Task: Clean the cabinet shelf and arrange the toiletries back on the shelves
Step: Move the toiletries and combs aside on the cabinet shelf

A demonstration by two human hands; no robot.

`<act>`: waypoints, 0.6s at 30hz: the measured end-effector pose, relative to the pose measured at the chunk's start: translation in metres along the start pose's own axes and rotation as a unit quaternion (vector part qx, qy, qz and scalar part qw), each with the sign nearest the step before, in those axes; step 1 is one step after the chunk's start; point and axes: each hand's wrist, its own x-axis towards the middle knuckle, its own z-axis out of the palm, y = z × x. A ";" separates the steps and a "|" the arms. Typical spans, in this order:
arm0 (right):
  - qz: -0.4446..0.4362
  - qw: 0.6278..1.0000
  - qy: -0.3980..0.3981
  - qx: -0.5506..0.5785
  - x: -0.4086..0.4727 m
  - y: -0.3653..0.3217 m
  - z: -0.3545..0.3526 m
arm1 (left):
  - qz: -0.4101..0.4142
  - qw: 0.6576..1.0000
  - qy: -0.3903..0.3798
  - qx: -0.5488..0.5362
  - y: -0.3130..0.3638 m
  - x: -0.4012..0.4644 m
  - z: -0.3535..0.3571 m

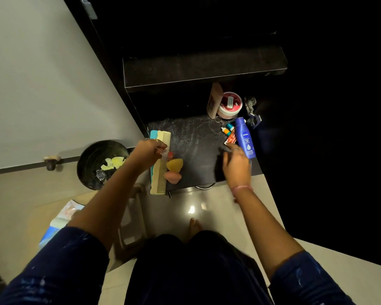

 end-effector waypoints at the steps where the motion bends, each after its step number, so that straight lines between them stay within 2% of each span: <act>1: 0.038 0.998 0.042 -0.011 0.003 0.008 -0.007 | -0.004 1.000 0.013 -0.013 0.000 0.000 -0.003; 3: 0.089 0.993 0.066 -0.039 0.010 0.022 -0.018 | -0.007 0.998 0.041 -0.035 0.001 0.000 -0.009; 7: 0.102 0.984 0.001 -0.145 0.026 0.037 -0.021 | 0.022 0.994 0.092 -0.055 0.019 0.007 -0.016; 11: 0.117 0.972 -0.032 -0.202 0.037 0.036 -0.016 | 0.047 0.990 0.103 -0.084 0.048 0.017 -0.014; 14: 0.140 0.968 -0.043 -0.205 0.043 0.032 -0.014 | 0.056 0.988 0.101 -0.099 0.062 0.024 -0.011; 18: 0.191 0.968 -0.054 -0.155 0.038 0.031 -0.014 | 0.057 0.987 0.106 -0.106 0.065 0.025 -0.010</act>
